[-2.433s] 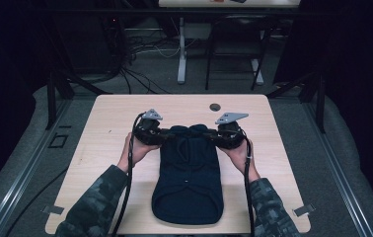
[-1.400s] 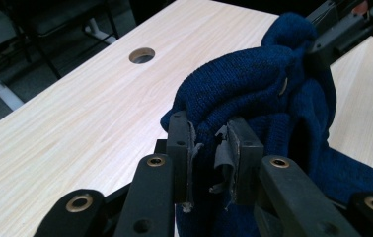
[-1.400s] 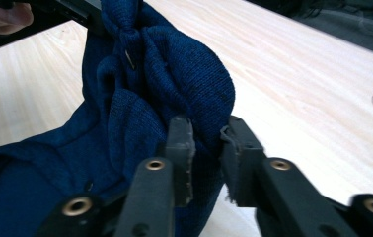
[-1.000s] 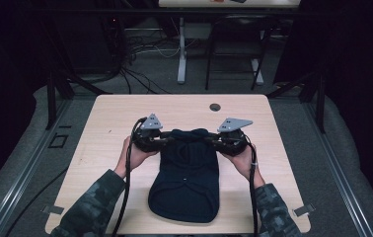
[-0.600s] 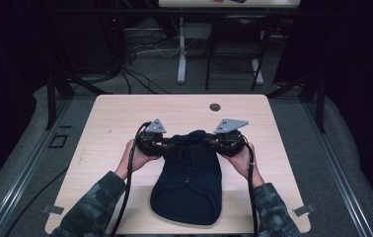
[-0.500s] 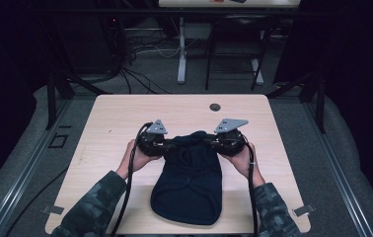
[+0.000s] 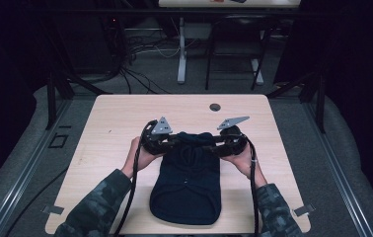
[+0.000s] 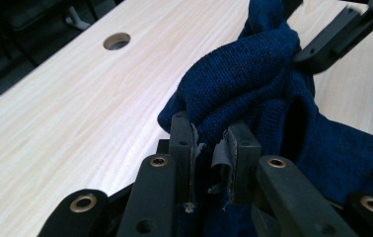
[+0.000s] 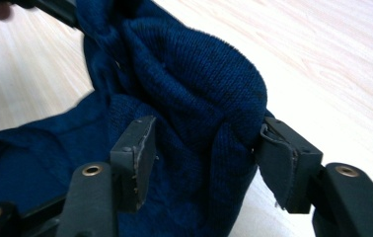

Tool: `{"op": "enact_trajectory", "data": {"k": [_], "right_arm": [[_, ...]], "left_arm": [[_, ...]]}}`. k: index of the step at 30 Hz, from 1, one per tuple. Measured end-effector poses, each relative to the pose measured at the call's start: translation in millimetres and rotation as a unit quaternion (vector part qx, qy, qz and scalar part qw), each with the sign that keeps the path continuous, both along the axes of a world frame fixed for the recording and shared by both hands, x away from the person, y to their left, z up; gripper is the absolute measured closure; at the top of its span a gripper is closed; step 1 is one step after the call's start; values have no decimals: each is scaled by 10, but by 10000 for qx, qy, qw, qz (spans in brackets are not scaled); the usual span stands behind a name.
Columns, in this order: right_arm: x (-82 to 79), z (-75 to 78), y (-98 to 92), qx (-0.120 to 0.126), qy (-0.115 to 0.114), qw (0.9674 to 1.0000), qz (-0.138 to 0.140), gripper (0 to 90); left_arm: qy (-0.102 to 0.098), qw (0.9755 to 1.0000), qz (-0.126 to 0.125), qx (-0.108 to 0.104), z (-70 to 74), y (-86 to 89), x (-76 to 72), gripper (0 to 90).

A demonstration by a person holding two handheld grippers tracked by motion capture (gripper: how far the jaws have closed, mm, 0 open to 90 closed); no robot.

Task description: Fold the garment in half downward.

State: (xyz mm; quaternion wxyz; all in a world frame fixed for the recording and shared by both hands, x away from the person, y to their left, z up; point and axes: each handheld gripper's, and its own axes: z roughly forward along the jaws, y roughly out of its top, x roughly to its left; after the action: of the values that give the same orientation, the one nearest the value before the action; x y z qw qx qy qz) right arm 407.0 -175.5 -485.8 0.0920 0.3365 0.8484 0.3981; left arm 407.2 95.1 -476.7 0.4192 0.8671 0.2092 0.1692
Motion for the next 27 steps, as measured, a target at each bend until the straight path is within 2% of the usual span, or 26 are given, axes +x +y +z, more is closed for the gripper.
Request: {"op": "enact_trajectory", "data": {"k": [3,6,9,15,21,24,25,27], "right_arm": [[-6,-13,29,-105,-62,9999,-70,538],[-23,-3,56,-199,-277,9993,-181,666],[-39,30,77,-237,-496,9980,-295,736],[-113,130,160,-291,-1160,9919,-417,772],[-195,214,225,-375,-1793,9822,-413,775],[-214,235,252,-397,-1981,9787,-375,778],[-217,240,256,-405,-1994,9784,-360,779],[-221,238,262,-405,-2028,9778,-331,780]], "left_arm": [[-107,9999,22,87,17,5,-5,773],[-136,9998,76,82,33,38,10,772],[-108,9999,130,-7,56,76,27,771],[-56,9997,188,-172,135,149,45,756],[-113,9994,224,-232,191,214,28,731],[-40,9994,239,-248,198,225,41,700],[55,9995,210,-240,188,220,47,676],[212,9995,193,-109,150,193,57,586]]}}
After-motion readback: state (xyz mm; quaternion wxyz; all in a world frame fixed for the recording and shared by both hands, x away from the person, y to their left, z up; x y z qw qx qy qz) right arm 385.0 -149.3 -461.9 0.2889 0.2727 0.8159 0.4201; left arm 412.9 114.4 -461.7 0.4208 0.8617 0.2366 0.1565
